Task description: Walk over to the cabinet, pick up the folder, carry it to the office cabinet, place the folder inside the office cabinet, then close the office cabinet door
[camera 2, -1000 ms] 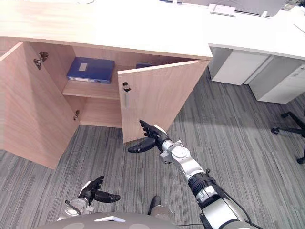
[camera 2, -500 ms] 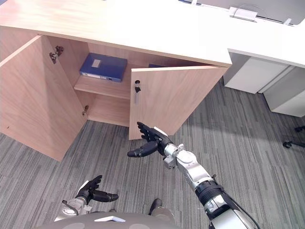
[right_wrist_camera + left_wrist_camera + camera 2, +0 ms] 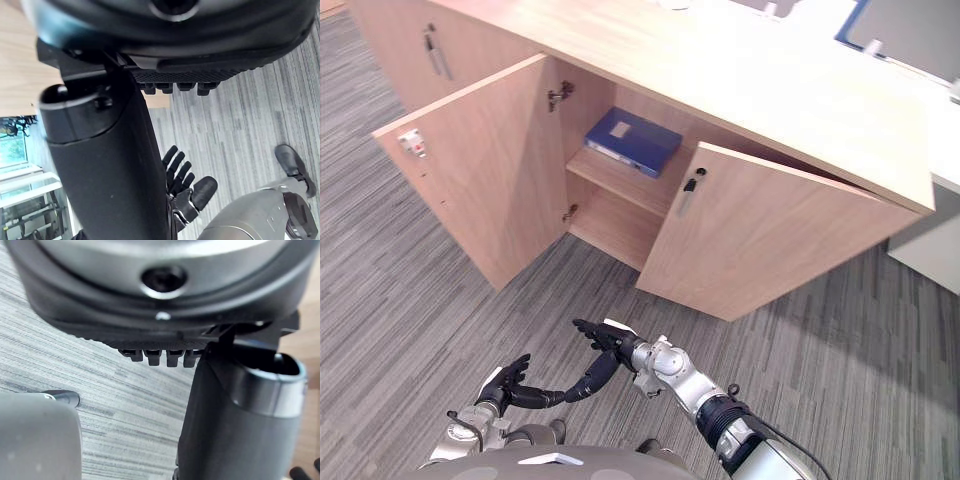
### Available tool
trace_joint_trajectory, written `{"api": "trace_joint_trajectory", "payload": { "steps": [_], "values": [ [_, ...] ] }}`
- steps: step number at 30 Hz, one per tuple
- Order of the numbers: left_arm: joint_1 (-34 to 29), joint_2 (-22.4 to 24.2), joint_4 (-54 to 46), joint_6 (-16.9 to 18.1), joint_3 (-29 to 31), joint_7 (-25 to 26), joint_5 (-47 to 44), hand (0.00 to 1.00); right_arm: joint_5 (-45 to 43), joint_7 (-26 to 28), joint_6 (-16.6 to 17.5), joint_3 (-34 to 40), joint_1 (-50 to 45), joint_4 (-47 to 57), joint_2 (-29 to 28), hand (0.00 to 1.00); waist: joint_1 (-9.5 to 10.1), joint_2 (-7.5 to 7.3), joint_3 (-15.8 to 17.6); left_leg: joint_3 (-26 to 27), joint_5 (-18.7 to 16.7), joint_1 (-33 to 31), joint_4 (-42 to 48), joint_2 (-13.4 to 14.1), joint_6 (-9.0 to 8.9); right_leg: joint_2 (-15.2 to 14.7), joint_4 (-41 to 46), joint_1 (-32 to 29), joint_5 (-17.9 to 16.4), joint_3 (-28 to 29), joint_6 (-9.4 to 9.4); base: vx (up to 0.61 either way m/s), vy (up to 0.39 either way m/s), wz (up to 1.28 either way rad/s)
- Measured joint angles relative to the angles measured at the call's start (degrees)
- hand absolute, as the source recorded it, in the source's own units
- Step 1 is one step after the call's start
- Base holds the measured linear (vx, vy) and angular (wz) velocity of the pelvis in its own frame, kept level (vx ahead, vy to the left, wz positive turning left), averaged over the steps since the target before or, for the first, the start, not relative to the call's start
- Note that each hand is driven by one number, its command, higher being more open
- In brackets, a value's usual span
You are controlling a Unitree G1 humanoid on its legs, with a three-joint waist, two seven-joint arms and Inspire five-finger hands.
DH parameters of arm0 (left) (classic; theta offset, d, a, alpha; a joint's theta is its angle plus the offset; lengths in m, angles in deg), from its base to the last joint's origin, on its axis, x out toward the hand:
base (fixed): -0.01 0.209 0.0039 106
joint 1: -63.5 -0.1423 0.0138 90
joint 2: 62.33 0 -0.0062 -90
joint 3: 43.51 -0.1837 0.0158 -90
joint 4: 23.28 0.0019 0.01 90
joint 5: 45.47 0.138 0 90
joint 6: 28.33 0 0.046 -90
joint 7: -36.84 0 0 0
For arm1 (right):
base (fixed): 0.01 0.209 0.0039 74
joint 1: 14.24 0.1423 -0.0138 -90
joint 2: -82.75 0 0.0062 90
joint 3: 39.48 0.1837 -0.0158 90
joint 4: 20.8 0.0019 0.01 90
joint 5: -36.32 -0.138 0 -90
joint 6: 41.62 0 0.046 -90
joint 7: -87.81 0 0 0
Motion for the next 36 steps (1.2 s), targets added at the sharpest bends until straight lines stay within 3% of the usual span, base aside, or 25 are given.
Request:
{"api": "trace_joint_trajectory", "payload": {
  "steps": [4, 6, 8, 9, 11, 13, 14, 16, 20, 25, 28, 36],
  "values": [
    [-0.2, -1.0, 0.2, -0.1, 2.2, 1.1, -1.3, 1.00, 4.4, -1.4, 0.0, -0.1, 1.7, -4.0, -2.4, 1.00, 1.23, -1.22, 0.9, -3.1, 0.0, -2.6, 2.1, -1.1, -0.02, 0.0, 0.0, 0.0, -0.5, 0.7, 0.32, -0.02, 0.030, 0.40],
    [-1.8, -1.8, 1.2, -0.2, 2.7, 1.8, -1.7, 1.00, 5.8, -1.7, 0.0, -0.1, 1.8, -4.7, -2.9, 1.00, 1.27, -1.91, 1.3, -5.4, 0.4, -3.4, 2.4, -1.8, -0.02, 0.3, 0.2, -0.2, -1.0, 8.0, -0.36, 0.05, 0.211, 0.53],
    [-3.0, -2.1, 1.8, -0.3, 2.9, 2.0, -3.5, 1.00, 6.6, -1.9, 0.1, 0.6, 1.1, -4.8, -3.2, 1.00, 0.90, -2.34, 1.5, -8.2, 1.1, -4.0, 2.1, -2.0, 0.04, 0.9, 1.9, -1.9, -2.2, 18.7, -1.64, 0.04, 0.249, 0.70],
    [-2.8, -2.2, 1.7, -0.2, 3.0, 2.2, -4.1, 1.00, 6.6, -2.2, 0.2, 1.6, -0.2, -4.8, -3.6, 1.00, 0.85, -2.32, 1.9, -11.0, 2.0, -4.2, 1.2, -2.2, -0.27, 2.1, 2.4, -2.2, -4.6, 27.8, -2.06, 0.00, 0.148, 0.88],
    [-2.7, -2.9, 1.7, 0.0, 3.0, 2.3, -4.0, 1.00, 6.6, -2.3, 0.4, 2.0, -2.0, -4.8, -4.3, 1.00, -0.04, -3.63, 1.9, -15.2, 2.9, -4.5, 0.5, -3.3, -1.07, 3.4, 2.6, -1.9, -7.3, 36.5, -0.53, 0.00, 0.089, 1.35],
    [-2.6, -3.4, 2.1, 0.0, 3.1, 2.3, -3.9, 1.00, 6.6, -2.4, 1.1, 3.2, -3.6, -4.8, -4.7, 1.00, -1.41, -4.79, 1.2, -19.6, 3.2, -6.2, 1.4, -5.1, -2.15, 2.6, 3.0, -1.2, -9.3, 36.2, 1.58, 0.02, -0.012, 1.36],
    [-2.2, -3.2, 2.3, 0.0, 3.5, 2.3, -4.0, 1.00, 6.6, -2.5, 1.1, 4.6, -4.2, -4.8, -4.6, 1.00, -1.48, -4.81, 1.3, -22.1, 3.8, -7.2, 1.4, -5.6, -3.14, 2.7, 2.9, -1.0, -10.6, 33.9, 3.49, 0.02, -0.055, 0.82],
    [-2.1, -2.5, 2.3, -0.1, 4.0, 2.4, -4.0, 1.00, 6.6, -2.9, 1.1, 6.5, -4.9, -4.8, -4.4, 1.00, -1.40, -4.03, 1.5, -24.4, 5.0, -7.9, 0.1, -5.5, -4.34, 3.2, 2.5, -0.8, -11.1, 31.4, 4.07, -0.02, -0.076, 0.71],
    [-1.7, -2.4, 3.2, -0.2, 4.0, 3.1, -4.4, 1.00, 6.7, -4.5, 1.1, 9.0, -7.4, -6.0, -4.2, 1.00, -2.01, -3.38, 1.2, -28.5, 8.9, -7.4, -5.1, -4.7, -5.77, 3.7, 0.7, 0.4, -11.3, 27.5, 3.88, -0.06, -0.060, 0.55],
    [-1.8, -2.2, 3.8, -1.2, 3.9, 4.3, -5.9, 1.00, 8.7, -7.5, 1.0, 13.1, -10.1, -9.1, -5.1, 1.00, -2.43, -2.97, 1.3, -32.9, 15.5, -5.0, -14.0, -4.5, -7.07, 3.0, -0.2, 2.4, -14.0, 23.2, 3.99, -0.11, -0.017, 0.47],
    [-2.7, -1.9, 4.0, -1.2, 4.1, 4.8, -6.2, 1.00, 8.8, -8.6, 1.0, 14.4, -11.6, -9.3, -6.3, 1.00, -2.84, -2.20, 1.0, -32.8, 17.5, -3.8, -18.0, -2.8, -7.36, 3.7, -0.1, 2.7, -14.8, 22.0, 3.58, -0.13, 0.003, 0.25],
    [-4.0, -1.8, 3.4, -1.2, 4.9, 6.1, -8.1, 1.00, 8.8, -10.5, 1.0, 15.0, -12.5, -10.5, -8.8, 1.00, -3.64, -2.35, 0.9, -28.1, 18.4, -3.9, -18.0, -1.9, -7.36, 3.8, -0.2, 4.0, -15.0, 20.8, 3.75, -0.03, -0.036, 0.11]
  ]
}}
